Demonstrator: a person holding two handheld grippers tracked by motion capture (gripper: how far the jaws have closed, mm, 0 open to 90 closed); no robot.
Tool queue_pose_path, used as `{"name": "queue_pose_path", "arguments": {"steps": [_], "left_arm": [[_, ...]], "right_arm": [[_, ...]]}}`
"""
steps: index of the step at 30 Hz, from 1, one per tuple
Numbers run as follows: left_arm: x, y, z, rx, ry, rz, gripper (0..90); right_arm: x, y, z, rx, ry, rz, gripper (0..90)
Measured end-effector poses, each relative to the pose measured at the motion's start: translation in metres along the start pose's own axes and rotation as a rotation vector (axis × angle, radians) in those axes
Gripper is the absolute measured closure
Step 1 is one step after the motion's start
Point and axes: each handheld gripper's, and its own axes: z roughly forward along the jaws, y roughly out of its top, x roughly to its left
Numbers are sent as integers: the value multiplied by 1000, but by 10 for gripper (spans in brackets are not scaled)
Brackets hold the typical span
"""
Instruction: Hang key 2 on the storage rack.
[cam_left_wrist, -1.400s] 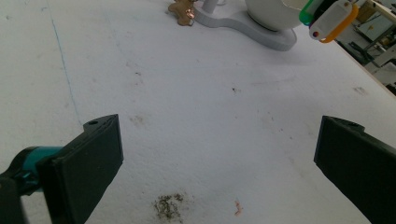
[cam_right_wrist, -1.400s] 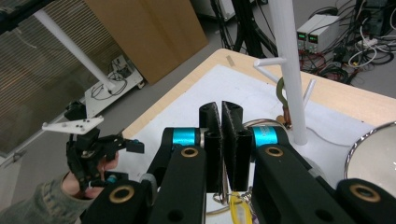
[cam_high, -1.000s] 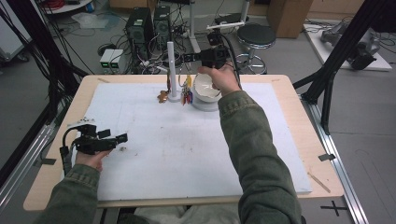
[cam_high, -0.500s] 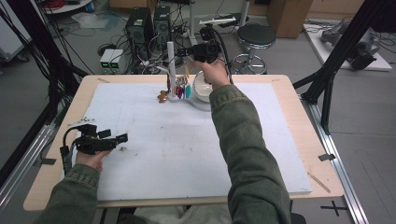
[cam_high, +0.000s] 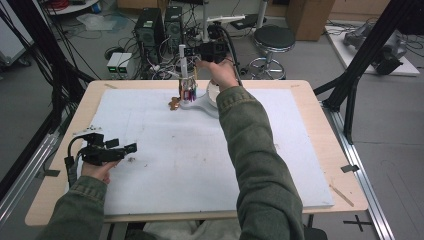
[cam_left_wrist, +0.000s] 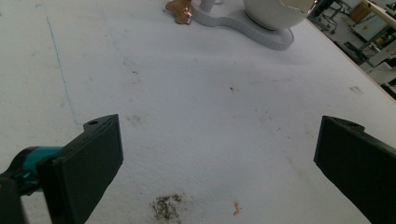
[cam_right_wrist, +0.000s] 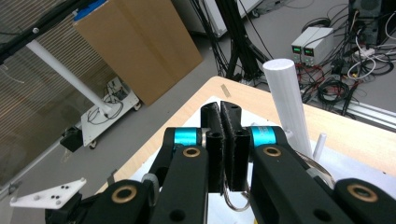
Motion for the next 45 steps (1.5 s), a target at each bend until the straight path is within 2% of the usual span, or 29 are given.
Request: {"name": "queue_pose_path", "arguments": {"steps": [7,20,30,32,35,37,40,45], "left_arm": [[0,0,0,0,0,-3,17],[1,0,0,2,2,1,17],[0,0,1,3,5,4,17],[0,0,1,4,4,1,17],[0,0,1,6,6,3,17],[-1,0,1,9,4,8,17],[-1,-1,1,9,5,7,17],[-1,-1,1,7,7,9,17]], "right_arm": [[-3,3,11,-1,-3,1,890],[-22,-2,31,8,-40,42,890],[-24,-6,40,25,-69,48,890],[-24,-7,40,30,-56,60,873],[-23,-7,36,5,-35,75,770],[-21,-6,32,3,-56,68,685],[-20,-7,23,-10,-89,67,440],[-20,-8,10,-6,-151,55,165]]}}
